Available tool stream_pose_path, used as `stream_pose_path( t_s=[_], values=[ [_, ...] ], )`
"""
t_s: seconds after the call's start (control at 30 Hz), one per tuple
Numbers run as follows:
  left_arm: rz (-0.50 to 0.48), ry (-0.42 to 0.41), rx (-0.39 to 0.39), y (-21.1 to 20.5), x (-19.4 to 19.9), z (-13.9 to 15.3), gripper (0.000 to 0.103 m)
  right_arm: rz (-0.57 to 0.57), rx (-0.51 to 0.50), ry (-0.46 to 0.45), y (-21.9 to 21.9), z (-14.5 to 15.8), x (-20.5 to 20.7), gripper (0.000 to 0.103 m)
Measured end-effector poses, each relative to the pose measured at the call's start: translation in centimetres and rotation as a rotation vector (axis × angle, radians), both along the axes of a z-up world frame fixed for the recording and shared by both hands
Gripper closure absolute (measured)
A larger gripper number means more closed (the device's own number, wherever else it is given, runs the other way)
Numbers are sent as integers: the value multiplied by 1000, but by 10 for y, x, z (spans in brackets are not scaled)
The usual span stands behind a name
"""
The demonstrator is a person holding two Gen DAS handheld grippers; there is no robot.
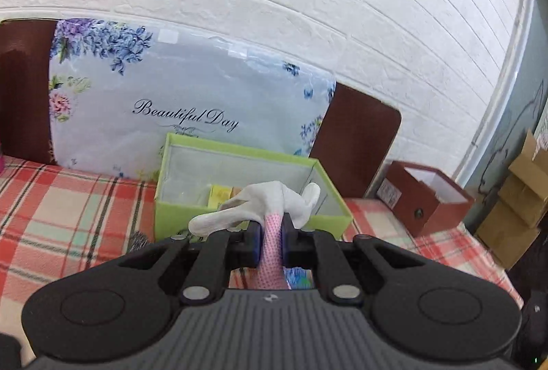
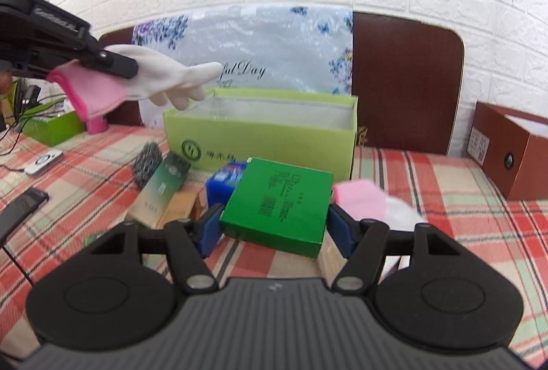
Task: Organize objects
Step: 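Carry the glove and green box into the lime-green box and release both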
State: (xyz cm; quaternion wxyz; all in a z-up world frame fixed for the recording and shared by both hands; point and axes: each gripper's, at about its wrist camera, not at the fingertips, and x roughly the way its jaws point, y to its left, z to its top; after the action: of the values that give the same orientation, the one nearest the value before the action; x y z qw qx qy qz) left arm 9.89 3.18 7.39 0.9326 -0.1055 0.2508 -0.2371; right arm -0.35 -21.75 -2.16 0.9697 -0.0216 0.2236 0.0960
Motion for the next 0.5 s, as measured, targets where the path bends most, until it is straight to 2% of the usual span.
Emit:
stream_pose_path(
  t_s=[0.17,0.3,0.5],
  values=[
    [13,-21,-29,-14,37,16,93,-6,-17,-66,-2,17,24,39],
    [11,-59,-7,-35,68,26,93,-22,-45,-107,-3,26,53,39],
    [6,-32,15,-61,118,13,93,-68,-81,-140,-5,32,108,38]
  ],
)
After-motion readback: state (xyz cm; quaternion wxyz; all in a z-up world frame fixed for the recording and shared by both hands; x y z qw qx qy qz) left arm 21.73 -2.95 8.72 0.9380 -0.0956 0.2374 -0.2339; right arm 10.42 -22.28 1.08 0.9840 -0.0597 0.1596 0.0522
